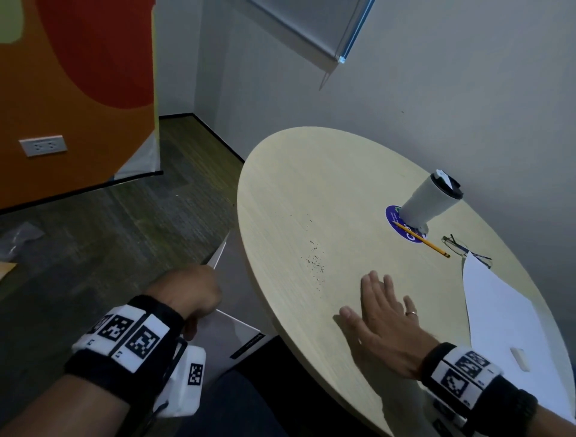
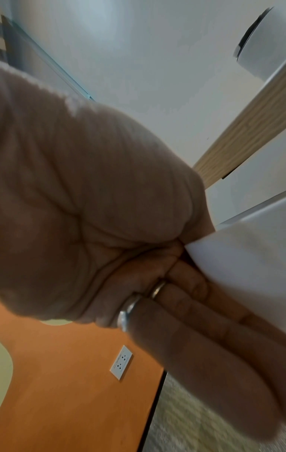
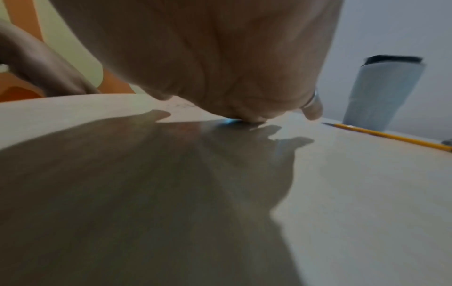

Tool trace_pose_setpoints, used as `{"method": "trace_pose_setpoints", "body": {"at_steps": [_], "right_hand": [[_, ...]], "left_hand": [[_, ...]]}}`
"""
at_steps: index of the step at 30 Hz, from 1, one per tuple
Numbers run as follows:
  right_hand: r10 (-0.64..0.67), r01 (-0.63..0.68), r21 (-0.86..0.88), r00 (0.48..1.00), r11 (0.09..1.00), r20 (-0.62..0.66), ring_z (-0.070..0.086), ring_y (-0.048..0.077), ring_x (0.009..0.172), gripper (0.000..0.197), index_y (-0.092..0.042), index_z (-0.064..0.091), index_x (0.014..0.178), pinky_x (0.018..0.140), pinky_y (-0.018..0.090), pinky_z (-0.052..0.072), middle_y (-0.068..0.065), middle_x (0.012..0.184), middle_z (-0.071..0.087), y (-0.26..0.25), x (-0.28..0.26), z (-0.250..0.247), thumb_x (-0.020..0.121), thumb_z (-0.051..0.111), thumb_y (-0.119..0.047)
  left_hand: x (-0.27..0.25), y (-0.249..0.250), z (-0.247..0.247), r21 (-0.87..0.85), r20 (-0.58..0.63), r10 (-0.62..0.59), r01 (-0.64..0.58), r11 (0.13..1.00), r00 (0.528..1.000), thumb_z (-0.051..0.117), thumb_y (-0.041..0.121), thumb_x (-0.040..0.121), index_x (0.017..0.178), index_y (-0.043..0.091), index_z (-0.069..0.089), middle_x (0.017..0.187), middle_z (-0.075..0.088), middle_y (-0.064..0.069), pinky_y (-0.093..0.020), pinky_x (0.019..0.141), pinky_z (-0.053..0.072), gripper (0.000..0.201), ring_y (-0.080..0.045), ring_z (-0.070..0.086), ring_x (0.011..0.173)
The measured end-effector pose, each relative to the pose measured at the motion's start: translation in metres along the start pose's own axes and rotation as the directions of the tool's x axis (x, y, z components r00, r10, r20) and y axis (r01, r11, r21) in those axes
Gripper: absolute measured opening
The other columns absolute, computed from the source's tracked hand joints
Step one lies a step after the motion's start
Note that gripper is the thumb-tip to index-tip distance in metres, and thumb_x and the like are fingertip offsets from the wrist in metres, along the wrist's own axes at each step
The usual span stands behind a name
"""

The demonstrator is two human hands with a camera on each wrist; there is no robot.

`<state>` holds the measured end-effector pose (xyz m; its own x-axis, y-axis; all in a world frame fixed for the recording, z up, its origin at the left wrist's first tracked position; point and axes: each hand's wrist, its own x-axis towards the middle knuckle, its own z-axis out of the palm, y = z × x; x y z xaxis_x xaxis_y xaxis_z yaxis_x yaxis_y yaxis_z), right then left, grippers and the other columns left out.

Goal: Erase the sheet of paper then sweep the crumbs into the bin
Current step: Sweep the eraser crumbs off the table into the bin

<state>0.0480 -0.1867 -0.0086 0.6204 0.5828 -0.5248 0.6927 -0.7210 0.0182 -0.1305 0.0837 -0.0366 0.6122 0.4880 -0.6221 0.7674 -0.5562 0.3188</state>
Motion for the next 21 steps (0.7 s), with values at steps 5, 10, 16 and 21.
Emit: {"method": "trace_pose_setpoints", "body": {"at_steps": [5,10,16,21], "right_hand": [[-0.339,0.339,-0.017,0.941,0.940,0.010,-0.043,0.005,0.151,0.095,-0.029,-0.034,0.160,0.128,0.044,-0.020,-0.012,0.165,-0.044,-0.057,-0.018,0.015,0.094,0.005,-0.084],[-0.278,0.275,-0.055,0.959,0.960,-0.059,-0.045,0.007,0.150,0.104,-0.026,-0.036,0.160,0.127,0.044,-0.021,-0.009,0.163,-0.048,-0.051,-0.011,0.004,0.084,-0.008,-0.091],[-0.085,0.086,-0.026,0.996,0.996,0.038,-0.043,0.017,0.151,0.112,-0.014,-0.035,0.159,0.129,0.050,-0.017,0.002,0.165,-0.045,-0.057,-0.008,0.008,0.085,-0.002,-0.091],[-0.328,0.331,-0.058,0.943,0.942,0.057,-0.048,0.009,0.148,0.101,-0.024,-0.038,0.158,0.125,0.046,-0.024,-0.007,0.160,-0.051,-0.096,-0.018,0.010,0.092,0.005,-0.086]], "left_hand": [[-0.004,0.006,-0.002,0.075,0.018,0.007,-0.008,0.997,1.000,0.045,0.006,0.102,0.080,0.006,0.055,0.070,0.052,-0.005,-0.022,0.049,0.040,0.024,-0.013,0.050,0.056],[-0.001,0.003,-0.004,0.139,0.017,0.035,-0.037,0.990,0.999,0.045,0.006,0.101,0.076,0.009,0.054,0.071,0.053,-0.006,-0.028,0.061,0.048,0.027,-0.015,0.052,0.059],[0.002,-0.001,-0.004,0.129,0.038,0.048,-0.052,0.990,0.998,0.044,0.008,0.101,0.076,0.006,0.059,0.067,0.052,-0.004,-0.029,0.063,0.051,0.029,-0.020,0.057,0.064],[0.007,-0.004,-0.001,0.207,0.039,0.053,-0.060,0.977,0.998,0.048,0.013,0.098,0.091,0.009,0.066,0.080,0.063,-0.006,-0.031,0.078,0.052,0.020,-0.027,0.065,0.085]]}}
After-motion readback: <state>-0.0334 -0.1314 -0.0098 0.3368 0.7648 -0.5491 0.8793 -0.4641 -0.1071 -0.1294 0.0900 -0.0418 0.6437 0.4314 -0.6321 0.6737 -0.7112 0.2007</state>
